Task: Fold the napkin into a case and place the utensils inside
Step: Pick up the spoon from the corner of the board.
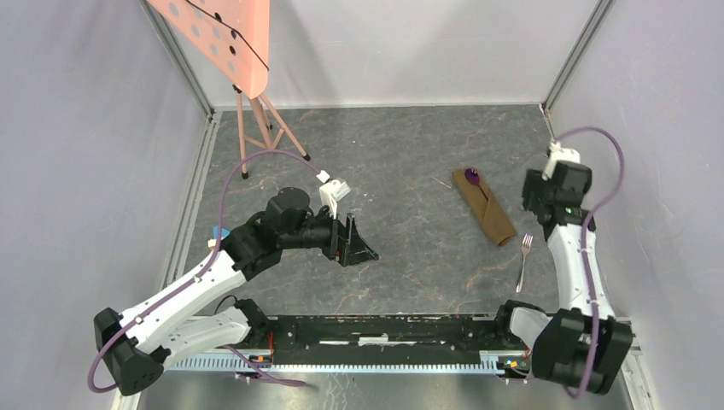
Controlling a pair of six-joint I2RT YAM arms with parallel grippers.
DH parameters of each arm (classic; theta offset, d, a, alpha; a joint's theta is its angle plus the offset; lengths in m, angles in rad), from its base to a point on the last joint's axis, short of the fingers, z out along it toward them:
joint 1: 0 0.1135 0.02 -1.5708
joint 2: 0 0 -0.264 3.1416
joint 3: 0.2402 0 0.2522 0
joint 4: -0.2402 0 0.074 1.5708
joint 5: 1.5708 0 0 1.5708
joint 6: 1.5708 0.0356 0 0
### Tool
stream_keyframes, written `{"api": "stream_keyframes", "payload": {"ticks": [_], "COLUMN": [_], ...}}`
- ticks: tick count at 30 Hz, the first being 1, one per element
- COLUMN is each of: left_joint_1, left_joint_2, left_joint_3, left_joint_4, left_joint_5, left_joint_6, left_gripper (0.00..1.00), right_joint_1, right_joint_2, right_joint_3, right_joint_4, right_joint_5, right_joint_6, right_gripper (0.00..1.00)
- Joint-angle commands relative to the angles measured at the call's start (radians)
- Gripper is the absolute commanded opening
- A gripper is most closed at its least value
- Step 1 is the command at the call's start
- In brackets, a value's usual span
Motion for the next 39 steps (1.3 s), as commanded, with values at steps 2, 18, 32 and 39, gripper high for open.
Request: {"api": "stream_keyframes", "payload": {"ticks": [2,18,32,39], "left_joint_1": [0.009,-0.166,-0.166,-0.153], "left_joint_2": [-0.013,-0.048,-0.034,-0.018], "left_joint_3": [0.092,0.094,0.08,0.076], "left_joint_4": [-0.08,-0.178,-0.19,-0.187], "left_joint_5": [0.05,-0.205,-0.244,-0.238], "left_joint_6": [0.167,0.318,0.324,0.315], "left_gripper": [0.88,0.88,0.88,0.88], "right_joint_1": [-0.202,-0.272,-0.275,-0.276], "right_joint_2": [-0.059,0.103,0.234,0.114], "right_joint_3": [-0.17,-0.25,-0.255,-0.137], "right_joint_4": [-0.093,-0.169,-0.077,-0.043], "right_joint_5": [-0.045,-0.098,-0.135,-0.097], "right_joint_6": [0.165,0.182,0.115,0.013], "right_gripper": [0.72,0.62,0.16,0.0]}}
